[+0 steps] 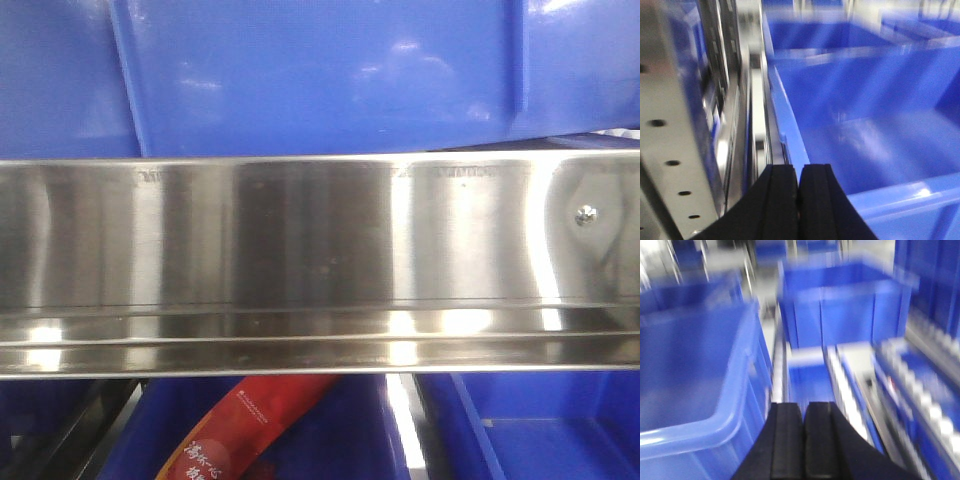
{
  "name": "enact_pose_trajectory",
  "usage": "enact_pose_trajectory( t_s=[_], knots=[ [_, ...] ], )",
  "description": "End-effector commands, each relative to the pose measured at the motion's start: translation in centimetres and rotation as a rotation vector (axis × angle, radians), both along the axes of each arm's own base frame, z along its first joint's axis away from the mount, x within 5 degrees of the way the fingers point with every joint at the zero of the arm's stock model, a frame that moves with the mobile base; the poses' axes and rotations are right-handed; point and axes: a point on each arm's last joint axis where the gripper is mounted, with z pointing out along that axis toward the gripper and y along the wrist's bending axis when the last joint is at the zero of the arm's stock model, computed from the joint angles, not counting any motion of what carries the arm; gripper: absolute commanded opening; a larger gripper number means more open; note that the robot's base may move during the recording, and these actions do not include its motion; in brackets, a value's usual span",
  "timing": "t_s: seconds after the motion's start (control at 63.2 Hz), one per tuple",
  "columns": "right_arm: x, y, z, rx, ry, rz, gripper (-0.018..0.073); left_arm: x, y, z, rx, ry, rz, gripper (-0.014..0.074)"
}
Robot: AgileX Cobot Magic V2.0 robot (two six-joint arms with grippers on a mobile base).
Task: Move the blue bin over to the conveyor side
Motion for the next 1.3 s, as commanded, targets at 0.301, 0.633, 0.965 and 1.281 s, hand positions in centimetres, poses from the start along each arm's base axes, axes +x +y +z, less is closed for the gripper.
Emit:
enact_pose_trajectory(
  t_s=[0.301,0.633,0.965,1.281],
  knots=[
    [5.9,0.7,-0.7,0.04,0.168,0.031,-0.0081,5.4,-0.1,-1.0,-0.009,0.12,-0.008,-0.001],
    [9.7,0.9,2.2,-0.048,0.196,0.079,-0.0081,5.9,-0.1,-0.7,-0.013,0.073,-0.004,-0.001],
    [16.2,4.1,4.2,-0.185,0.287,0.159,-0.0081,5.9,-0.3,-0.6,-0.043,0.073,-0.016,-0.001],
    [20.7,5.6,2.4,-0.192,0.332,0.181,-0.0065,5.8,-0.4,-0.7,-0.055,0.077,-0.022,-0.001]
  ],
)
